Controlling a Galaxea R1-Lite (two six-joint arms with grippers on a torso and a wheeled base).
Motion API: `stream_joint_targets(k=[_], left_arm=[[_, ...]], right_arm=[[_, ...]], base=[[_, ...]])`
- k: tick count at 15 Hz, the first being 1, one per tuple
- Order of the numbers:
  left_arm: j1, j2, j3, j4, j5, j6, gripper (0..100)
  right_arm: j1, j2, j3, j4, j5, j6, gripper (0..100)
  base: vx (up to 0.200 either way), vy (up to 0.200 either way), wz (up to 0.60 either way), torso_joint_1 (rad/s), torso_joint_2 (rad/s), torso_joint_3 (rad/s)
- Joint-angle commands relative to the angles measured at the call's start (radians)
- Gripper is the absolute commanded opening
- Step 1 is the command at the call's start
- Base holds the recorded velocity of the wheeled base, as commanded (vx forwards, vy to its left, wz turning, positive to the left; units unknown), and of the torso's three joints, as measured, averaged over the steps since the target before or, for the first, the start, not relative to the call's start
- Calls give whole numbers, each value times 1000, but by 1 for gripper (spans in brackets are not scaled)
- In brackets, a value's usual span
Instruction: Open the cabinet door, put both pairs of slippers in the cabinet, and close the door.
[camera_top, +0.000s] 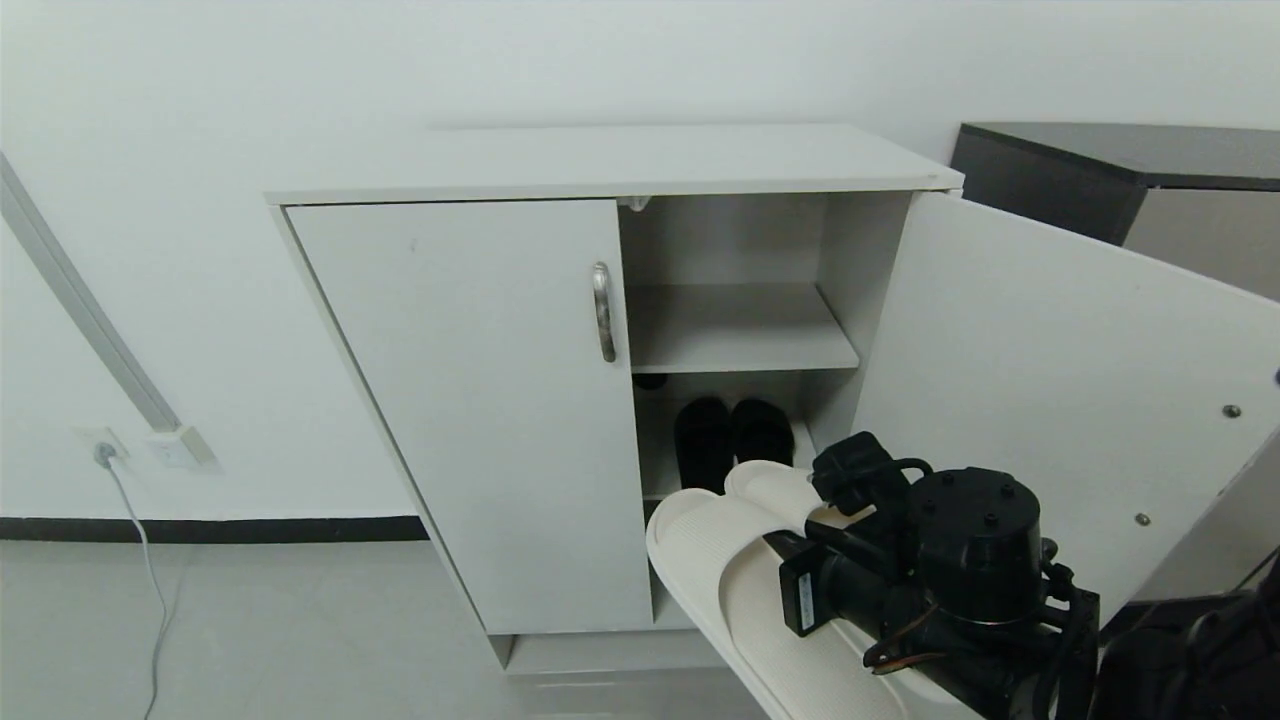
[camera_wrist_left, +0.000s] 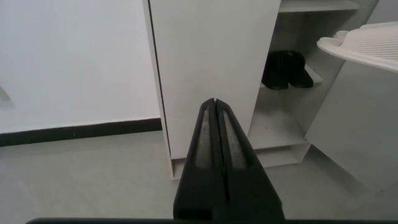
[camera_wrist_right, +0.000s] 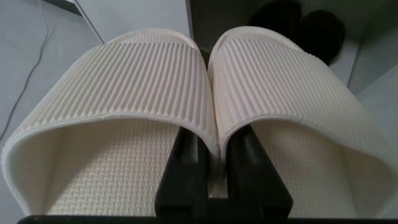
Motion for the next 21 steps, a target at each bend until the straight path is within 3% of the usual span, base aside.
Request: stream_joint_targets(k=[1, 7, 15, 18, 21], left_arm=[[0, 1, 0, 0, 0, 0, 0], [0, 1, 0, 0, 0, 0, 0], [0, 1, 0, 0, 0, 0, 0], [0, 1, 0, 0, 0, 0, 0], [0, 1, 0, 0, 0, 0, 0]], right_arm=[[1, 2, 0, 0, 0, 0, 0], [2, 0, 23, -3, 0, -6, 0], [5, 123, 68, -276, 2, -62, 0], [7, 138, 63, -295, -4, -103, 0], [57, 169, -213, -26, -331, 3, 0]], base=[[0, 0, 0, -51, 442, 383], [0, 0, 0, -11, 293, 277], [0, 0, 0, 0, 0, 0], [0, 0, 0, 0, 0, 0], [0, 0, 0, 0, 0, 0]])
